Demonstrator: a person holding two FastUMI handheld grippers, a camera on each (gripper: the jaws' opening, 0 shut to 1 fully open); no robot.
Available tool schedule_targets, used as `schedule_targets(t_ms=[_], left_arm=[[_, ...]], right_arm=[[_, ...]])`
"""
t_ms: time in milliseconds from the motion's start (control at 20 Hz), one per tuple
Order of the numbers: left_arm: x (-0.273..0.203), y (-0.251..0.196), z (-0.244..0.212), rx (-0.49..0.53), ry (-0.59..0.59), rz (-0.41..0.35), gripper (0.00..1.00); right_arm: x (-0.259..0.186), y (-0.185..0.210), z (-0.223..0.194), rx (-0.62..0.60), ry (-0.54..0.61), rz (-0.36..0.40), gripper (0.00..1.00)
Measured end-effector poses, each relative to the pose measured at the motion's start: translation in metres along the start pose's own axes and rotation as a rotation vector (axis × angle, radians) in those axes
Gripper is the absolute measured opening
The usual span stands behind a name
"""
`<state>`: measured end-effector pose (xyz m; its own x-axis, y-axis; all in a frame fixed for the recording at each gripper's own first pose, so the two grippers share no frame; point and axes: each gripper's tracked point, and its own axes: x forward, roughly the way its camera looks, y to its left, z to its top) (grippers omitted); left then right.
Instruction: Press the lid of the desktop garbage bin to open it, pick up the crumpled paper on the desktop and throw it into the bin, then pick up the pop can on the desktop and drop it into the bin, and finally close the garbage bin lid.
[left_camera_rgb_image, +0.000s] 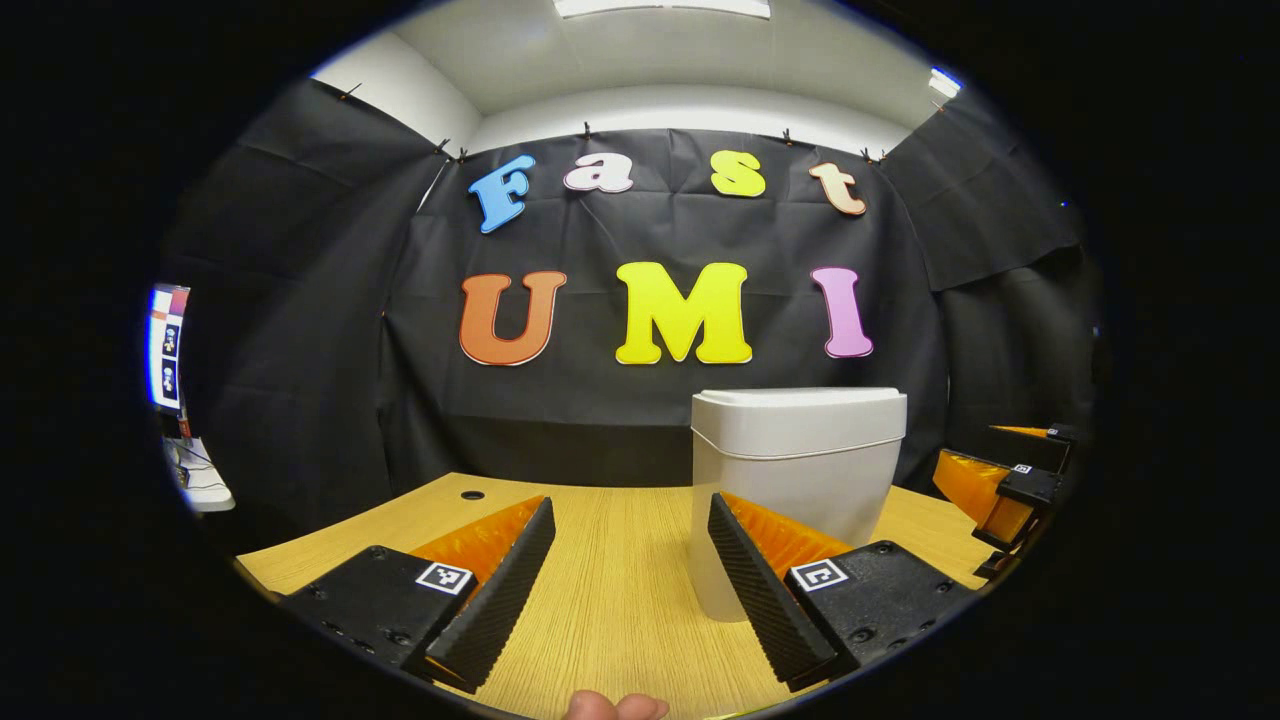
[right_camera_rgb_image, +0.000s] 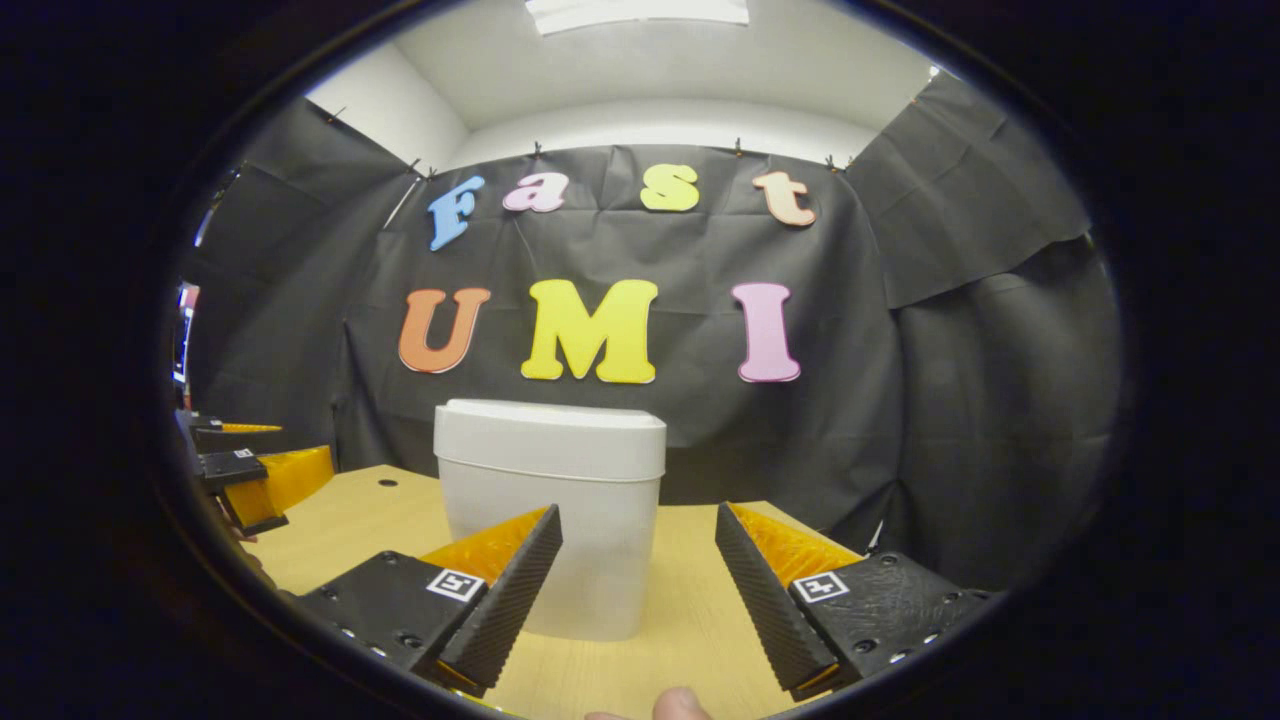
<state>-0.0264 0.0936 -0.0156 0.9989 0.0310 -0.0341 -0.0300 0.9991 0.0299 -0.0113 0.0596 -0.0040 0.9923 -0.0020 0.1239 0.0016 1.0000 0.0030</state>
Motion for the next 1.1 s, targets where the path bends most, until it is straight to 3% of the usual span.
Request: schedule_targets(t_ms=[1100], left_arm=[[-0.001, 0.006, 0.004, -0.005, -0.004, 0.008, 0.99]], right_arm=[[-0.004, 0.004, 0.011, -0.015, -0.044, -0.004, 0.96]])
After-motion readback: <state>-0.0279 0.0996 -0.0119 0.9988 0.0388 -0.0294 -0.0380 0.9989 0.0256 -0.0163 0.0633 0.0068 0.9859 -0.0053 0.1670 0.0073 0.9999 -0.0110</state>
